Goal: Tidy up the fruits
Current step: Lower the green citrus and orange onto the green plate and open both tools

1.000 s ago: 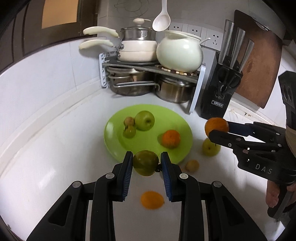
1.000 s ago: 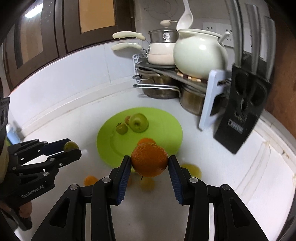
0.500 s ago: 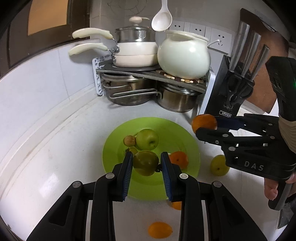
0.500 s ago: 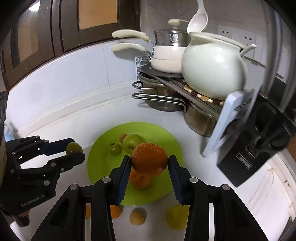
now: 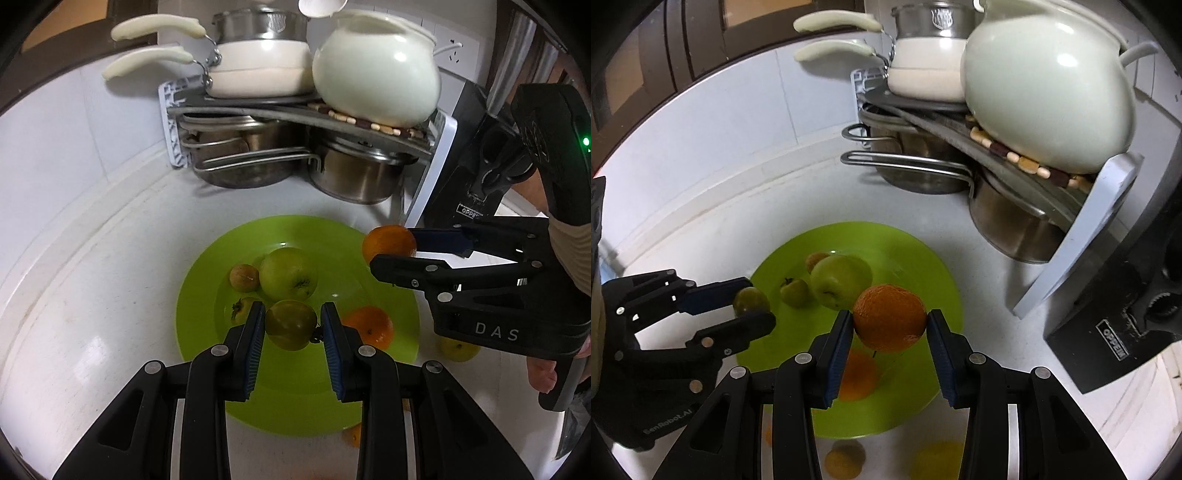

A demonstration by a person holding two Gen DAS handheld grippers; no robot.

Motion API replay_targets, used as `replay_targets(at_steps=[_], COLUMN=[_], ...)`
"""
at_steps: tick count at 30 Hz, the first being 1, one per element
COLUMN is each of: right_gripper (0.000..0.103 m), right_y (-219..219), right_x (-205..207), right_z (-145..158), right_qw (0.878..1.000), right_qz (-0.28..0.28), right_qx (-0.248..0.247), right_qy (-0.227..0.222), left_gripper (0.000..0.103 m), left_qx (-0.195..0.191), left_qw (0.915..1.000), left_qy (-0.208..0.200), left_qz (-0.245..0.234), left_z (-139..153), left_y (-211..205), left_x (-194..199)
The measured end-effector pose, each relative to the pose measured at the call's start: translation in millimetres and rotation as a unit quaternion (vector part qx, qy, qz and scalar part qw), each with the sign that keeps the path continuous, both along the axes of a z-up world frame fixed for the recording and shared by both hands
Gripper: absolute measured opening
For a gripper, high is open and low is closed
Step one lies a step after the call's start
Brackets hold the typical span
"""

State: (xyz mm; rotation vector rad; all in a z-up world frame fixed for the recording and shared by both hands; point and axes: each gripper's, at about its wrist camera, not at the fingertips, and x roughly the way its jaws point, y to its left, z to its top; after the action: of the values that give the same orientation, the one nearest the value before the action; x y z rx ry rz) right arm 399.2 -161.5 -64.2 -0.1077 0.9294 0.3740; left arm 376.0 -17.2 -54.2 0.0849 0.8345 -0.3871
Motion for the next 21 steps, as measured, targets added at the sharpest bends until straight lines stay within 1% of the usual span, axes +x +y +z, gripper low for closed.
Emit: replay_targets(at_steps=[8,13,15,18,21], right_gripper=[0.042,0.043,0.043,0.043,0.043], right_y=[-0.2,0.1,-0.9,-2.1,-1.6], right_x=[10.3,14.4,13.6,10.0,4.3], right_z=[-11.2,-15.6,-14.4,-10.6,-6.6], right_qw=[1.0,1.0,1.0,1.0,1.0], right_qz=[0.0,-0.001,-0.003,-0.004,-0.002], right_qx=[-0.001,0.002,0.006,0.007,0.003], right_qy=[0.017,0.024,0.02,0.014,0.005], left_gripper=[0.031,0.032,0.032,0.036,0.036], left_qx=[0.007,0.004,0.007,0.003,0.008], left_qw=[0.9999,0.9999,0.9998,0.9998,0.9998], left_qy=[0.01,0.016,0.017,0.017,0.016], left_qz=[-0.011,-0.006,-0.003,0.003,0.008], left_z=[-8.8,-10.3,-10.0,-7.7,-3.7], left_y=[-7.8,-7.6,-6.4,-2.1,1.3], left_x=[10.4,15.5,15.1,11.5,6.3])
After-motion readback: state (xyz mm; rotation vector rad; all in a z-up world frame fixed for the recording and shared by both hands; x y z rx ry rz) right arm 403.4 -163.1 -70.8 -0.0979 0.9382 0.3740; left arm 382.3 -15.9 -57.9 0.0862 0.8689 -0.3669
